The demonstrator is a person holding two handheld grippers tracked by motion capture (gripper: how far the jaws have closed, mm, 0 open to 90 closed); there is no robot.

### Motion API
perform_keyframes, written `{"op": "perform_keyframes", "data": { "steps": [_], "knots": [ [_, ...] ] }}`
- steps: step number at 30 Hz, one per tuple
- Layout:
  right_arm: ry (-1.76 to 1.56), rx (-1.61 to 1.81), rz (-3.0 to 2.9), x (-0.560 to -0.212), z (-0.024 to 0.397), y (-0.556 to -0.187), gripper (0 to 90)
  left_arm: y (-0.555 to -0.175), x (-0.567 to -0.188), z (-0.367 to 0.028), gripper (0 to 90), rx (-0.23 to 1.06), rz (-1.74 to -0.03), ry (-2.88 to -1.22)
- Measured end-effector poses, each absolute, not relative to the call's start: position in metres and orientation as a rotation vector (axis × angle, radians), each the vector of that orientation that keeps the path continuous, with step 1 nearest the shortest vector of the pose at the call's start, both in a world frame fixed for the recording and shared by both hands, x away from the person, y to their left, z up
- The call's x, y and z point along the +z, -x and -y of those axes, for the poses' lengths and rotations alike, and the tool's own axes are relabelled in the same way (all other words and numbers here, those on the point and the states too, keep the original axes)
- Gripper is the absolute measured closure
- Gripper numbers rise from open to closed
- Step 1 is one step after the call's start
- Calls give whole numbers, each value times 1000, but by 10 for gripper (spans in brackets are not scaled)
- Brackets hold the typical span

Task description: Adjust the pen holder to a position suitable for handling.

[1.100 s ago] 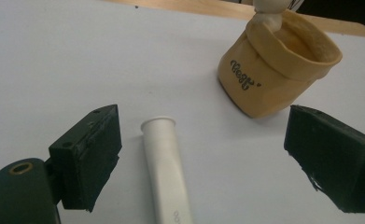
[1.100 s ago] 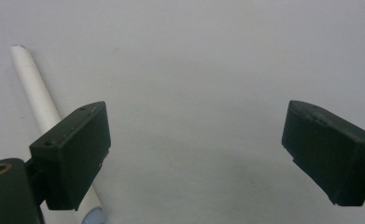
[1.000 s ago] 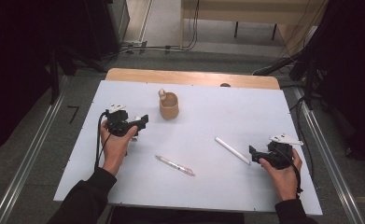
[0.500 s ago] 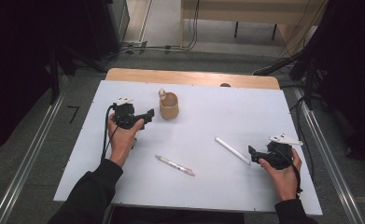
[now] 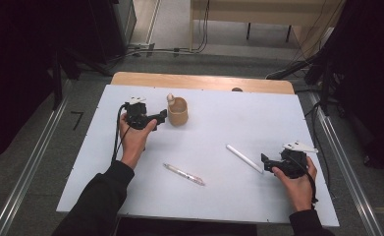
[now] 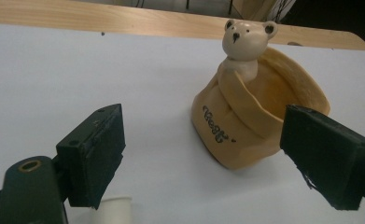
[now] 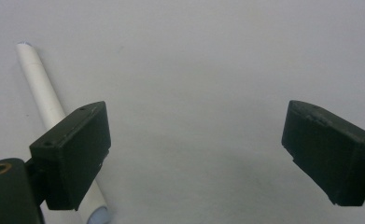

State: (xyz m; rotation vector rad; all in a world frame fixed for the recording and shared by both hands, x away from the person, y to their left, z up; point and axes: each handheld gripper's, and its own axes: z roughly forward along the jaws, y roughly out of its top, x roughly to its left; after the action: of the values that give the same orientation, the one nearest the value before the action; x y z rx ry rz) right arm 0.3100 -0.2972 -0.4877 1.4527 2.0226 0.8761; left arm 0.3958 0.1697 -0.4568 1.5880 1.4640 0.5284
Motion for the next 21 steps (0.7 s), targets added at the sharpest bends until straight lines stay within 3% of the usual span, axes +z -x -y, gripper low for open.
{"op": "perform_keyframes", "data": {
  "steps": [21],
  "knots": [
    [-1455,881,-2024,-488,298,-310,69,-422,-454,-153,184,534,-1432,-1611]
  ]
}}
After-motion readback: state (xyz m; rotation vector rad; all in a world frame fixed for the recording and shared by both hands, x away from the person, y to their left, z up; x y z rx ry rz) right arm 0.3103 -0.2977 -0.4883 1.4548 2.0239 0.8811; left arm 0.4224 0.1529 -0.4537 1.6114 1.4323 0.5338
